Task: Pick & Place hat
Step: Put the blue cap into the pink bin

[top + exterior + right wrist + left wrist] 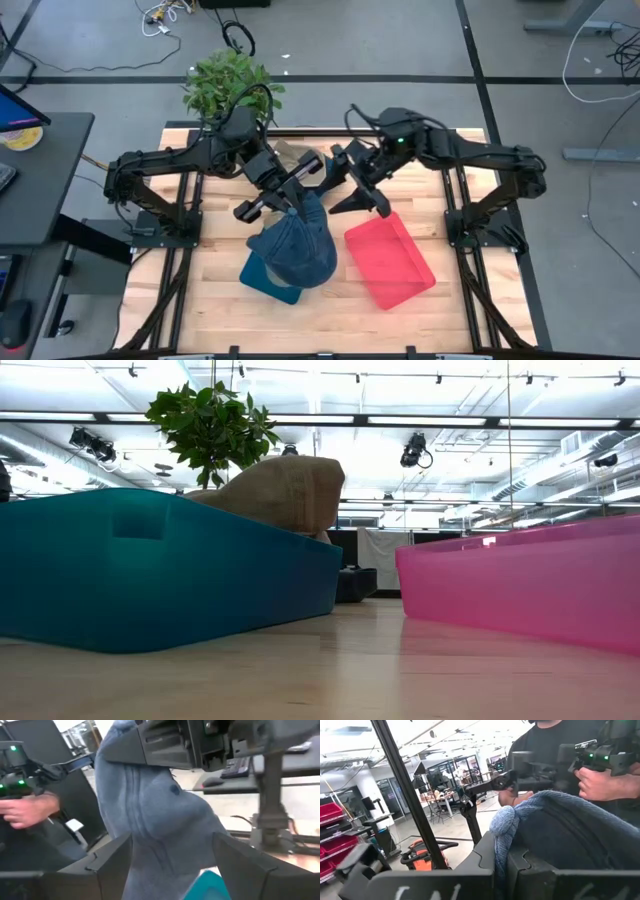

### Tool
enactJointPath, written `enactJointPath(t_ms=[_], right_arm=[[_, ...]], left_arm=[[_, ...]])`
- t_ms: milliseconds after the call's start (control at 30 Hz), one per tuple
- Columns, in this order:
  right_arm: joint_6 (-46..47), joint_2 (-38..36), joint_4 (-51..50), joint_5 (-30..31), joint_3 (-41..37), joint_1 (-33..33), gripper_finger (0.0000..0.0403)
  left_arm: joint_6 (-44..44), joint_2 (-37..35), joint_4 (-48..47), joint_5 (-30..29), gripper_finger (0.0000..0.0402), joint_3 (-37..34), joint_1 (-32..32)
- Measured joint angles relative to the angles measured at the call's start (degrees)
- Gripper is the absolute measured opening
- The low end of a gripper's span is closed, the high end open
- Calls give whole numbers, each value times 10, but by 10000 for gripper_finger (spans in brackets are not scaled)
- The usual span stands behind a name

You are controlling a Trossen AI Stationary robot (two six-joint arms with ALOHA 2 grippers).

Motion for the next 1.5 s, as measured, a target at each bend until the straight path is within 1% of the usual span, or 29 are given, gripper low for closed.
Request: enactJointPath(t_ms=[200,400,567,667,767,867,967,1000,1033,1100,1233,1400,1500], right_arm=[[11,22,48,-24,0,0,275],[69,39,124,-96,0,0,274],[80,49,123,-119,0,0,266],[81,50,120,-120,0,0,240],[74,50,114,-120,0,0,190],[73,50,108,-126,0,0,123],[70,50,99,-156,0,0,40],[67,50,96,-163,0,0,21],[66,50,95,-169,0,0,12],[71,48,94,-175,0,0,12],[72,42,88,-180,0,0,4],[70,36,75,-181,0,0,2],[68,26,56,-180,0,0,1]], left_arm=[[0,0,0,0,4,0,-1],[0,0,0,0,4,0,-1],[0,0,-1,0,4,0,1],[0,0,-2,0,4,0,1],[0,0,-2,0,4,0,1],[0,0,-3,0,4,0,1],[0,0,-6,-1,4,0,1],[0,0,-7,-1,4,0,1],[0,0,-7,-2,4,0,1],[-6,0,-7,-8,5,0,1],[-28,0,-6,-33,19,0,1],[-35,0,-6,-35,26,0,1],[-66,0,-6,-37,29,0,1]])
